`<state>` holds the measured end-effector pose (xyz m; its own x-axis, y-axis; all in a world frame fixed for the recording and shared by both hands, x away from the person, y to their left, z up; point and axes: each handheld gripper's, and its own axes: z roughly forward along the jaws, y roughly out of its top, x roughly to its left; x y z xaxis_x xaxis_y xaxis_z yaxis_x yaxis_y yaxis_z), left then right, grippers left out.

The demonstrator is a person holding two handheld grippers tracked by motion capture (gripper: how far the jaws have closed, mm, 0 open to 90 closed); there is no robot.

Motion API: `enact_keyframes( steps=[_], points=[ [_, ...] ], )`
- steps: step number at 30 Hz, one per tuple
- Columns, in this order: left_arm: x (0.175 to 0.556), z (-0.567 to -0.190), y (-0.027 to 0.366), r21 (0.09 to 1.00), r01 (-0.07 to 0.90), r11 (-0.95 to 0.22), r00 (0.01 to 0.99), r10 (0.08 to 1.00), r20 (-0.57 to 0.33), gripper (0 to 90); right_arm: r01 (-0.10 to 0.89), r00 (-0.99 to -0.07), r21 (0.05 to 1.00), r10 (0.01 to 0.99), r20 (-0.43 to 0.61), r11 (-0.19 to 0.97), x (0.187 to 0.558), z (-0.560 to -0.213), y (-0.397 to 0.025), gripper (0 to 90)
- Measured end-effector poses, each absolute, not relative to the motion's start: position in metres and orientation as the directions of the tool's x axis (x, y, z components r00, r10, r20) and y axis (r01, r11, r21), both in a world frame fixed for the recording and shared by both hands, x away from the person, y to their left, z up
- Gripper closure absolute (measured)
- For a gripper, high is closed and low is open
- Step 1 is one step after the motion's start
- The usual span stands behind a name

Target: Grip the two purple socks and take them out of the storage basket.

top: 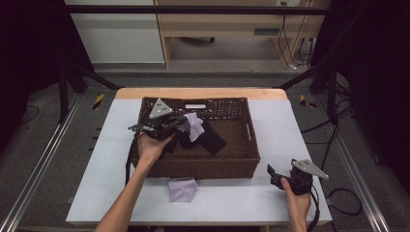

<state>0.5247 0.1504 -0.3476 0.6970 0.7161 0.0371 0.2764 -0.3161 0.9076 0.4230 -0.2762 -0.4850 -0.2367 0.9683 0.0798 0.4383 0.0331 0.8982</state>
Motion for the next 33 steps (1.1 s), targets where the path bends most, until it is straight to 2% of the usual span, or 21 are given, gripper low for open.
enact_keyframes(
  steps=[16, 27, 33],
  points=[
    [0.460, -0.309, 0.176, 0.950, 0.180, -0.257, 0.729, 0.683, 0.047, 88.4, 0.439, -0.237, 0.898, 0.968, 0.081, 0.032, 0.423, -0.485, -0.276, 4.9],
    [0.419, -0.297, 0.200, 0.962, 0.138, -0.234, 0.749, 0.660, 0.053, 88.4, 0.438, -0.236, 0.898, 0.969, 0.080, 0.032, 0.423, -0.485, -0.276, 4.9],
    [0.395, -0.299, 0.206, 0.958, 0.116, -0.262, 0.771, 0.632, 0.079, 88.3, 0.440, -0.233, 0.898, 0.969, 0.084, 0.027, 0.423, -0.485, -0.276, 4.8]
  ],
)
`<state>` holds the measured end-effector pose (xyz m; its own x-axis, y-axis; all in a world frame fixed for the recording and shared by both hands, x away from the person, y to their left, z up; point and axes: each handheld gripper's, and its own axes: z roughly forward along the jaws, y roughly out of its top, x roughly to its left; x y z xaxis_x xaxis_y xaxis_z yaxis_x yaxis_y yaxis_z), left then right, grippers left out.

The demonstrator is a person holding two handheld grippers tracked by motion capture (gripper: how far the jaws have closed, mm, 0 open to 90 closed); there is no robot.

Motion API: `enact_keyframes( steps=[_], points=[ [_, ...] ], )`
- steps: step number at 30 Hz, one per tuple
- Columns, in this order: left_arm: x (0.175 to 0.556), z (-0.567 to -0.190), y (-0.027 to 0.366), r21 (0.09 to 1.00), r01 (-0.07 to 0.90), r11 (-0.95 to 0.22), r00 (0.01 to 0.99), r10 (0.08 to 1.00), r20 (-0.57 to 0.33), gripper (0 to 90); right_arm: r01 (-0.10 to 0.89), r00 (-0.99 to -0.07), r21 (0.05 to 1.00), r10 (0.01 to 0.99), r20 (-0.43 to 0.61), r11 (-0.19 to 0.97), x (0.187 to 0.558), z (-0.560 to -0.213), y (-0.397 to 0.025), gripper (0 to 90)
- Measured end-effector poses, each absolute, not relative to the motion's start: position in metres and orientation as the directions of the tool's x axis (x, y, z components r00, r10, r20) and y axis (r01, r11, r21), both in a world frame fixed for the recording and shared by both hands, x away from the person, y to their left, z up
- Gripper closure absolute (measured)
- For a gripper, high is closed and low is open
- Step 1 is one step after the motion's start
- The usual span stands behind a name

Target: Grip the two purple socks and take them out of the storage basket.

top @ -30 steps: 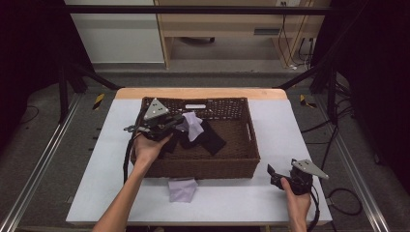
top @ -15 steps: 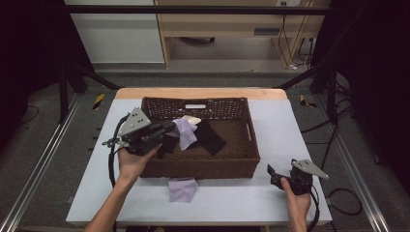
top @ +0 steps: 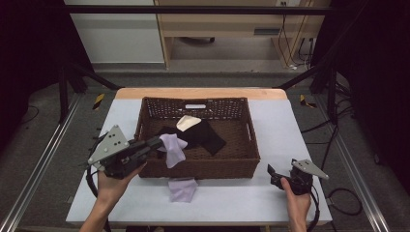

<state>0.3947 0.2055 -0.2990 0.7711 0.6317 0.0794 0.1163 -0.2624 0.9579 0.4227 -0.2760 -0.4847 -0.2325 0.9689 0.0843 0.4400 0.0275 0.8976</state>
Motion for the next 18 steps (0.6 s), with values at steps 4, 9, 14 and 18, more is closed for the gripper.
enact_keyframes(
  steps=[4, 9, 14, 18],
  points=[
    [0.383, -0.304, 0.207, 0.952, 0.119, -0.282, 0.783, 0.616, 0.085, 88.4, 0.440, -0.232, 0.898, 0.969, 0.083, 0.028, 0.423, -0.485, -0.276, 4.9],
    [0.369, -0.319, 0.208, 0.943, 0.136, -0.305, 0.797, 0.599, 0.079, 88.3, 0.438, -0.231, 0.899, 0.969, 0.085, 0.025, 0.423, -0.485, -0.276, 4.9],
    [0.364, -0.341, 0.208, 0.926, 0.179, -0.333, 0.803, 0.593, 0.058, 88.3, 0.437, -0.231, 0.899, 0.969, 0.082, 0.028, 0.422, -0.485, -0.276, 4.9],
    [0.365, -0.360, 0.207, 0.909, 0.220, -0.354, 0.805, 0.592, 0.036, 88.2, 0.436, -0.230, 0.899, 0.970, 0.081, 0.029, 0.422, -0.485, -0.276, 4.9]
  ],
)
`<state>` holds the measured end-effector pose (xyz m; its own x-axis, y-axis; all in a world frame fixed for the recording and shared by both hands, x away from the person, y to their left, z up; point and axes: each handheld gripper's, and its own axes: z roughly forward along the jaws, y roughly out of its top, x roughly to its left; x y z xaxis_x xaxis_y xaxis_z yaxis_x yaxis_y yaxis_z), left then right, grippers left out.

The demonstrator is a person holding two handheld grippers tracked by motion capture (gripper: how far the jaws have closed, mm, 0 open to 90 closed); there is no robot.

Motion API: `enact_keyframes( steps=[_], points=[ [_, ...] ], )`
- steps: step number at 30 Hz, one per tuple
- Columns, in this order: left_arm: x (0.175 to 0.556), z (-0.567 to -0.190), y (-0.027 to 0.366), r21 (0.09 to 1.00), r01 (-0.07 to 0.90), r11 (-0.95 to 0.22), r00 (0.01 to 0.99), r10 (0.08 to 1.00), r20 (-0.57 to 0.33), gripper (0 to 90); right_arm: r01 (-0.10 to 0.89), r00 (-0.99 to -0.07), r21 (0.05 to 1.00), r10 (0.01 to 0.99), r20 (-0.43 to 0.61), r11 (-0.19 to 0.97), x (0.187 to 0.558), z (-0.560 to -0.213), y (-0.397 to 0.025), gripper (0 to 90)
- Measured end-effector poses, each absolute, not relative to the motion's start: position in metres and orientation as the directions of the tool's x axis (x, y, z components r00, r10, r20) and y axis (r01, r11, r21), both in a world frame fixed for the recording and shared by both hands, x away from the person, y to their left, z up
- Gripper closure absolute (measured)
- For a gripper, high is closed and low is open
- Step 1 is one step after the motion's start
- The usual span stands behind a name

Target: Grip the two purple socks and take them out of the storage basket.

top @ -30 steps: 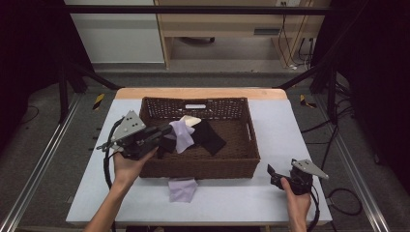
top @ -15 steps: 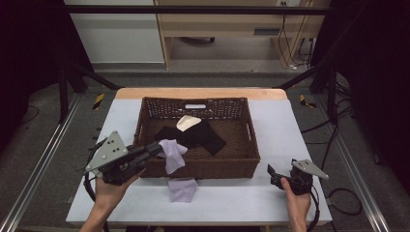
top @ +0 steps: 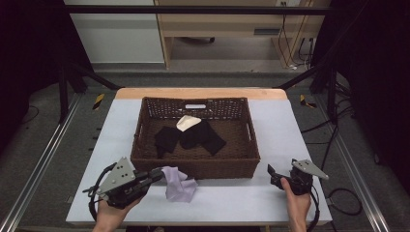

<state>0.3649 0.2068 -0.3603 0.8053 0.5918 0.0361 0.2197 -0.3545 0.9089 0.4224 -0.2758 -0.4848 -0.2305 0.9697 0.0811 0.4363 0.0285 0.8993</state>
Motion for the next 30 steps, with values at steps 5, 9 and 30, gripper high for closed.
enact_keyframes(
  steps=[5, 9, 30],
  points=[
    [0.370, -0.384, 0.202, 0.876, 0.273, -0.397, 0.805, 0.593, 0.018, 88.2, 0.436, -0.231, 0.900, 0.970, 0.081, 0.029, 0.422, -0.485, -0.276, 4.9],
    [0.375, -0.403, 0.197, 0.852, 0.314, -0.420, 0.801, 0.599, 0.000, 88.2, 0.437, -0.233, 0.899, 0.969, 0.083, 0.028, 0.423, -0.485, -0.276, 4.9],
    [0.395, -0.450, 0.191, 0.802, 0.415, -0.429, 0.780, 0.622, -0.071, 68.0, 0.436, -0.233, 0.900, 0.969, 0.078, 0.033, 0.422, -0.485, -0.275, 4.9]
  ],
)
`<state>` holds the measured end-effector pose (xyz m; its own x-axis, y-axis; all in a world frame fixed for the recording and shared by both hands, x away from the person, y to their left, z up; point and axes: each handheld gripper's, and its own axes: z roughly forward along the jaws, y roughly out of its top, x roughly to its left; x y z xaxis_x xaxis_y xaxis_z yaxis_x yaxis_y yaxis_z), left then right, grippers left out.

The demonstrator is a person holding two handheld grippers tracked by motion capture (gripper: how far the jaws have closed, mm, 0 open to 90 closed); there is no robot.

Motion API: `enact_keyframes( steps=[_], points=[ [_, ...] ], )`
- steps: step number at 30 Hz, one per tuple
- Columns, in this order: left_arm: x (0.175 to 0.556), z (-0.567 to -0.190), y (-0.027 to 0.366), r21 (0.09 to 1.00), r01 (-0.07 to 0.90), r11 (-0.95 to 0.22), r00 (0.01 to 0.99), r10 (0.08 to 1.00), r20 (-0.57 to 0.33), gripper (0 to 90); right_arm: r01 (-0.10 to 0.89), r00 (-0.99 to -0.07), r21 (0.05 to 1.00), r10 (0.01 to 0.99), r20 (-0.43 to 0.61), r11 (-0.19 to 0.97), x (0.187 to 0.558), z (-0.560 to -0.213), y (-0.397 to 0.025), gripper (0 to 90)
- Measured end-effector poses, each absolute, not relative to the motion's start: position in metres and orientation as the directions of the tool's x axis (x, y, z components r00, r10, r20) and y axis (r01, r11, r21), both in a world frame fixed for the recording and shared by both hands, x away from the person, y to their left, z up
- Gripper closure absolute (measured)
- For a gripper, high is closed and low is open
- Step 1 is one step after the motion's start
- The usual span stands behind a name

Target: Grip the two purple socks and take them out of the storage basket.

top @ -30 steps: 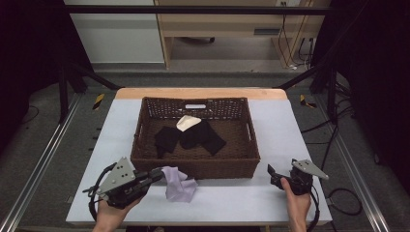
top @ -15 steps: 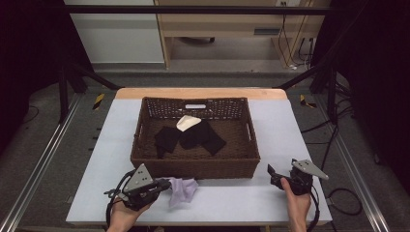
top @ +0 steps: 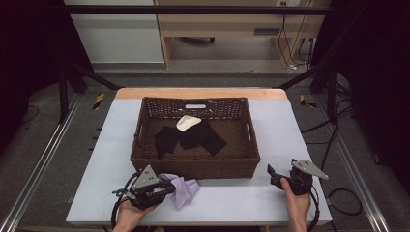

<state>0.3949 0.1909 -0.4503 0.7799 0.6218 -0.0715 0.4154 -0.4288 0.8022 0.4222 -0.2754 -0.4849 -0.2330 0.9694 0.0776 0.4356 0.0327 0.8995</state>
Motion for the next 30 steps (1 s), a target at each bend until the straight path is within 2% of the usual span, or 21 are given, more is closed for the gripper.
enact_keyframes(
  steps=[6, 10, 21, 24, 26, 30],
  points=[
    [0.389, -0.447, 0.201, 0.812, 0.423, -0.403, 0.735, 0.677, -0.046, 47.8, 0.433, -0.233, 0.901, 0.969, 0.080, 0.030, 0.422, -0.485, -0.276, 4.8],
    [0.385, -0.446, 0.211, 0.819, 0.424, -0.387, 0.708, 0.706, -0.033, 41.1, 0.432, -0.231, 0.901, 0.970, 0.080, 0.029, 0.421, -0.485, -0.276, 4.8],
    [0.385, -0.446, 0.256, 0.836, 0.457, -0.303, 0.607, 0.794, -0.044, 35.1, 0.428, -0.229, 0.903, 0.970, 0.083, 0.024, 0.421, -0.485, -0.276, 4.8],
    [0.385, -0.446, 0.260, 0.846, 0.451, -0.284, 0.589, 0.807, -0.043, 33.5, 0.426, -0.228, 0.904, 0.970, 0.084, 0.021, 0.421, -0.485, -0.277, 4.8],
    [0.386, -0.447, 0.261, 0.847, 0.441, -0.298, 0.574, 0.819, -0.011, 32.0, 0.427, -0.227, 0.904, 0.970, 0.086, 0.020, 0.421, -0.485, -0.277, 4.7],
    [0.387, -0.446, 0.268, 0.857, 0.439, -0.270, 0.553, 0.833, -0.021, 29.7, 0.427, -0.229, 0.904, 0.969, 0.090, 0.017, 0.421, -0.485, -0.277, 4.6]
  ],
)
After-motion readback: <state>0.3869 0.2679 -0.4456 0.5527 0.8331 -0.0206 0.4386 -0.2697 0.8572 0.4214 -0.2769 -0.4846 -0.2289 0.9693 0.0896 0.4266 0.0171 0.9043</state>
